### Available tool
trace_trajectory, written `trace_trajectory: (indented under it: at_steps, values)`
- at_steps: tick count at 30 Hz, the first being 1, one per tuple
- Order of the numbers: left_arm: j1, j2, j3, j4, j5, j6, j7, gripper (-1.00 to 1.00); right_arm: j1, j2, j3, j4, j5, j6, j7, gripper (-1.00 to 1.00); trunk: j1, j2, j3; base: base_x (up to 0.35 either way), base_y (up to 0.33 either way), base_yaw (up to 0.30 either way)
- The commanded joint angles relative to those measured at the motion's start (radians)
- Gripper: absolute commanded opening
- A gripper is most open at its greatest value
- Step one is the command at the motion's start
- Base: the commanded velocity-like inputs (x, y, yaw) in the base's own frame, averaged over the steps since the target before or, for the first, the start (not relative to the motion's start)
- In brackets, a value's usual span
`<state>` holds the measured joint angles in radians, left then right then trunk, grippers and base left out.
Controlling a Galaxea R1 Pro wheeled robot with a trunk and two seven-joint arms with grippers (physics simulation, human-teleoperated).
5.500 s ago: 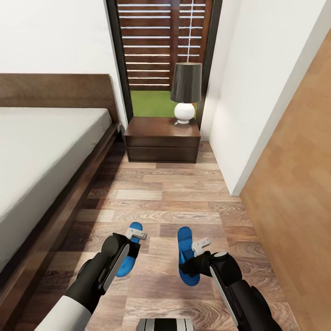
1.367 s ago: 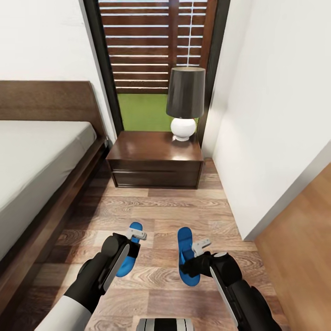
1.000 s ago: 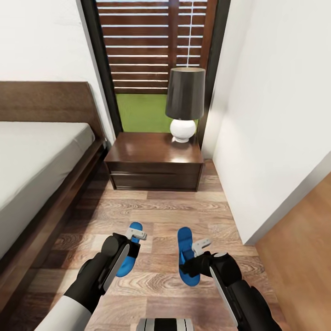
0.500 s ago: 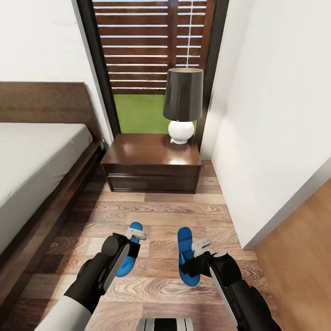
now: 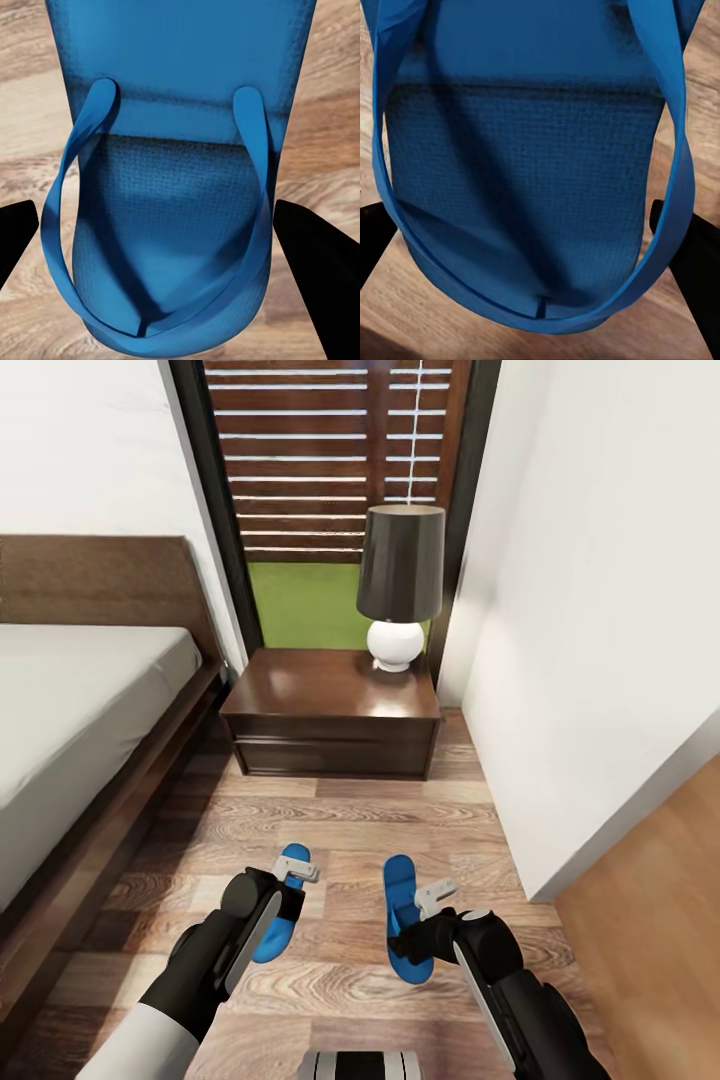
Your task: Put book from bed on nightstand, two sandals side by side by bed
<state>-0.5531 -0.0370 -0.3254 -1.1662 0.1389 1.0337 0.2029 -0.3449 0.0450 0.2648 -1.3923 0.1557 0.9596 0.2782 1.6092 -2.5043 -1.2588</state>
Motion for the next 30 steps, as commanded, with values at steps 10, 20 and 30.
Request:
trace_trajectory:
  at_steps: [10,20,30]
  values:
    - [-0.001,0.000,-0.001,0.003,0.010,-0.001,0.010,-1.00,-0.001,0.001,0.001,0.001,0.011,0.004,0.009,-1.00,0.000,0.000,-0.014,0.000,0.000,0.096]
    - [-0.001,0.000,-0.001,0.005,0.010,-0.008,0.010,-1.00,-0.001,0.000,0.001,0.001,0.011,0.004,0.009,-1.00,0.000,0.000,-0.028,0.000,0.000,0.108]
    - [-0.001,0.000,-0.001,0.005,0.010,-0.010,0.010,-1.00,0.000,0.001,0.001,0.001,0.012,0.004,0.009,-1.00,0.000,0.000,-0.042,0.000,0.000,0.109]
